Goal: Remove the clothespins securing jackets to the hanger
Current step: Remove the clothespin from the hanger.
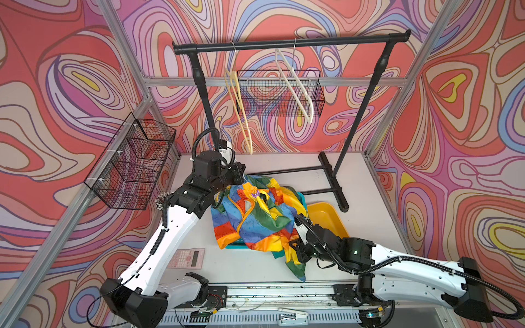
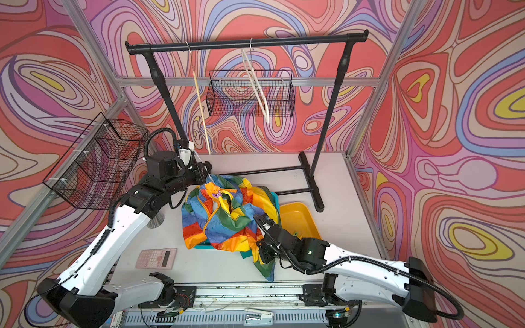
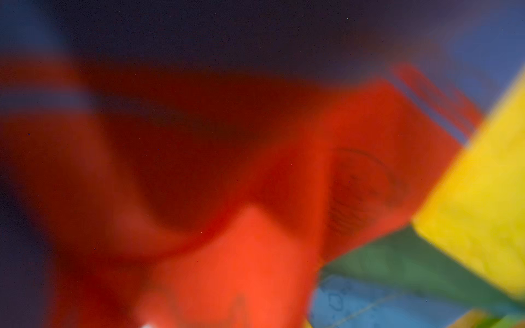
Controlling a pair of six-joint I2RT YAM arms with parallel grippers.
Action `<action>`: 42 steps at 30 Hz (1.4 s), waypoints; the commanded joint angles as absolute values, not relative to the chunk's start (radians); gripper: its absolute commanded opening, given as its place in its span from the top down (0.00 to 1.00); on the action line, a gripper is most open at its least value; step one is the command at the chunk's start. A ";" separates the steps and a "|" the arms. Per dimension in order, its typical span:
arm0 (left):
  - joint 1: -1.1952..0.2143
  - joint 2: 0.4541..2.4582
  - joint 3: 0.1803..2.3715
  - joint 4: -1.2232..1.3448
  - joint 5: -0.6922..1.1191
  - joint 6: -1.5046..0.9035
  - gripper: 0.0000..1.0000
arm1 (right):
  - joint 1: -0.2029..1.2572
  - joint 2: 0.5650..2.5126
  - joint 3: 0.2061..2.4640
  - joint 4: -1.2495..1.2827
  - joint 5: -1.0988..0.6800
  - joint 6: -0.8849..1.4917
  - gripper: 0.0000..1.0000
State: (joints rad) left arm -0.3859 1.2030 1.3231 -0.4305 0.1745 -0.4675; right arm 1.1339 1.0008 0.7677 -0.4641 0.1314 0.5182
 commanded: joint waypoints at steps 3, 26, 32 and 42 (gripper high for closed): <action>-0.382 1.160 1.283 -0.419 0.204 -0.484 1.00 | 1.138 1.063 1.020 -0.453 0.166 0.430 1.00; -0.405 1.145 1.200 -0.327 0.267 -0.567 1.00 | 0.928 1.361 0.678 0.138 0.203 0.393 0.81; -0.413 1.147 1.206 -0.343 0.223 -0.554 1.00 | 0.929 1.183 0.703 -0.002 0.213 0.377 0.38; -0.414 1.197 1.233 -0.355 0.166 -0.589 1.00 | 1.014 1.025 0.999 -0.392 0.383 0.285 0.11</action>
State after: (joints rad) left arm -0.4068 1.1759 1.2072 -0.3485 0.1814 -0.5453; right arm 0.9722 1.0348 0.9352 -0.2481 0.2802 0.3222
